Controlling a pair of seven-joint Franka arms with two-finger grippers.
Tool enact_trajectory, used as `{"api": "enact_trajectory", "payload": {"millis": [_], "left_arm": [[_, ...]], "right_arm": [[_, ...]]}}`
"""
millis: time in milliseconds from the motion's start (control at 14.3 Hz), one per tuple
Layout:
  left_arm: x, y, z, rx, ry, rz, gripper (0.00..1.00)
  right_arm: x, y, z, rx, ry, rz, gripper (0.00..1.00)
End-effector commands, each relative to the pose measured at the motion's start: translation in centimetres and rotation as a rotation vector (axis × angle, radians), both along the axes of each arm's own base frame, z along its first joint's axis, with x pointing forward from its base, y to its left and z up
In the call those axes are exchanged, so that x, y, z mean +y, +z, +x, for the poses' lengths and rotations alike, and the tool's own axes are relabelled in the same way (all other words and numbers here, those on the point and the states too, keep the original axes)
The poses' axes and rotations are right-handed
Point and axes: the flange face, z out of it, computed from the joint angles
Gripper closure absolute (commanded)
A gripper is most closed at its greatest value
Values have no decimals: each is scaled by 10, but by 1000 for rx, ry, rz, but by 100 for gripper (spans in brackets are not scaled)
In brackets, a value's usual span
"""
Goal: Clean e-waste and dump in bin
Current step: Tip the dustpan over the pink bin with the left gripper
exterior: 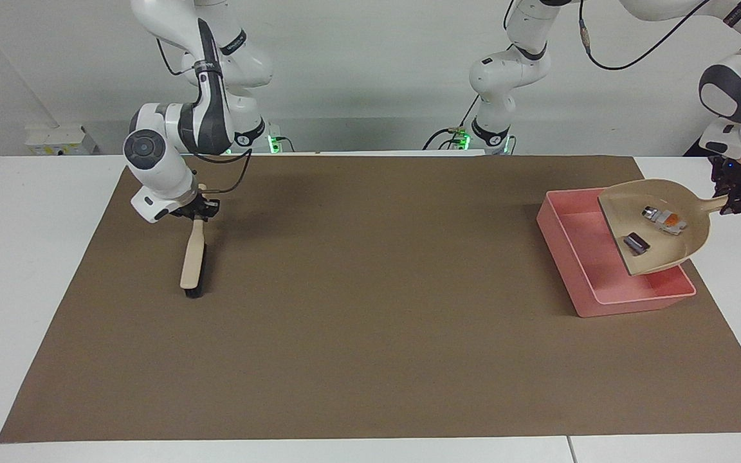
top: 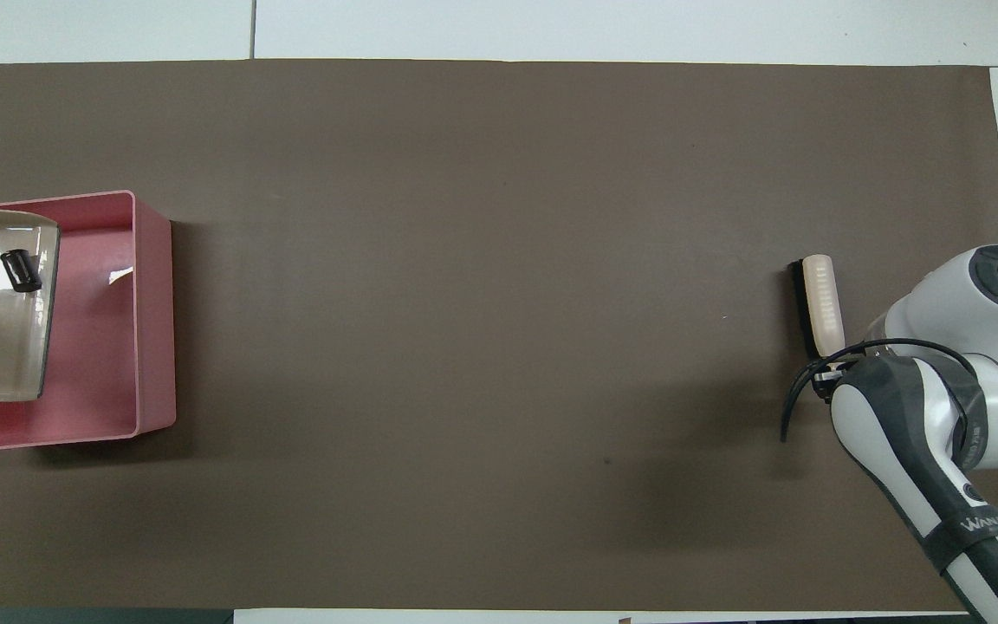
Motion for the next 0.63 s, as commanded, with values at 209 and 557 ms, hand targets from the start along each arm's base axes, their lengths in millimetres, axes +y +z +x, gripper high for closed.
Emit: {"api": "enact_trajectory", "payload": {"millis": [209,557], "left_arm": [[-36,5,-16,4,-4,163,100],[-68,33,-20,35,11,210,100]], "right_arm": [[-2,4,-7,-26,-14,-10,46],[2,10,1,-41,-1,-8,18]]}}
